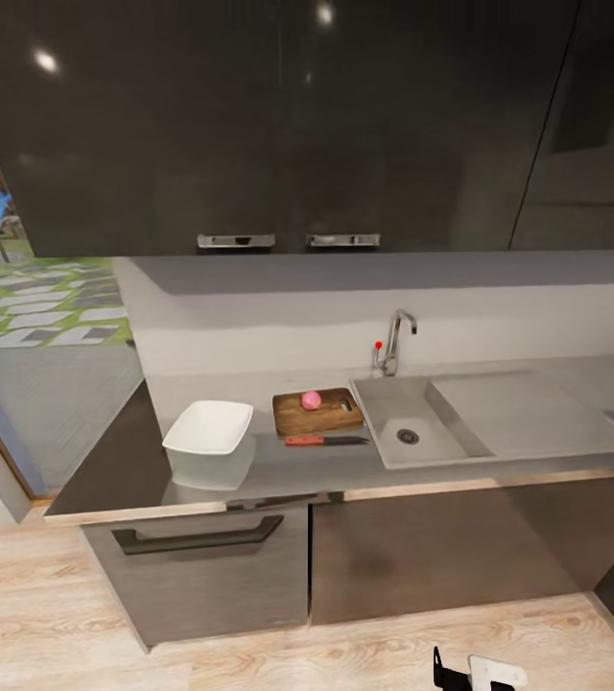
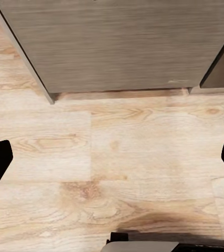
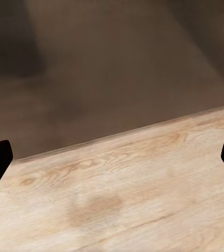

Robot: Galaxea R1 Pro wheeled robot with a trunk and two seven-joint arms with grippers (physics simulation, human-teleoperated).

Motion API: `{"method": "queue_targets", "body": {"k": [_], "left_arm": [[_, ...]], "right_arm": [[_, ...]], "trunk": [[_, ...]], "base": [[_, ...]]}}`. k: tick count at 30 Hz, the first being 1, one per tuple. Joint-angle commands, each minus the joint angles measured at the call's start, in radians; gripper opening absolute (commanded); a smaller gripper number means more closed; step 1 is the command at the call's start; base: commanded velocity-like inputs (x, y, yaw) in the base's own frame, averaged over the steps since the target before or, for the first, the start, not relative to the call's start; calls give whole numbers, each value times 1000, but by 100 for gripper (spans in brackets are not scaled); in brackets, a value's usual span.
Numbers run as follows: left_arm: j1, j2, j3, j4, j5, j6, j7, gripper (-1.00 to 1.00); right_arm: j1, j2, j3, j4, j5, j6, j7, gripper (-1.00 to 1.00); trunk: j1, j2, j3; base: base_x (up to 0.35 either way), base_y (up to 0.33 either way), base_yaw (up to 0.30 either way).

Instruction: In the kitchen, take the Vidalia onion out of the sink, dice it on the chopping board with the paring knife, put the diced onion into the bowl on the countertop, then place both the paring knife and the chopping board into the sink.

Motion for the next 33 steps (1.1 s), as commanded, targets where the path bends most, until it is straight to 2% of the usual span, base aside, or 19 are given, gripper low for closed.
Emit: {"method": "queue_targets", "body": {"k": [1,33], "left_arm": [[0,1,-2,-1,8,-2,2,100],[0,1,-2,-2,8,-2,2,100]], "right_arm": [[-1,1,-4,1,11,-2,-6,100],[-1,-2,3,-13,12,-13,-5,100]], "trunk": [[1,-2,0],[1,-2,5]], "base": [[0,0,0],[0,0,0]]}}
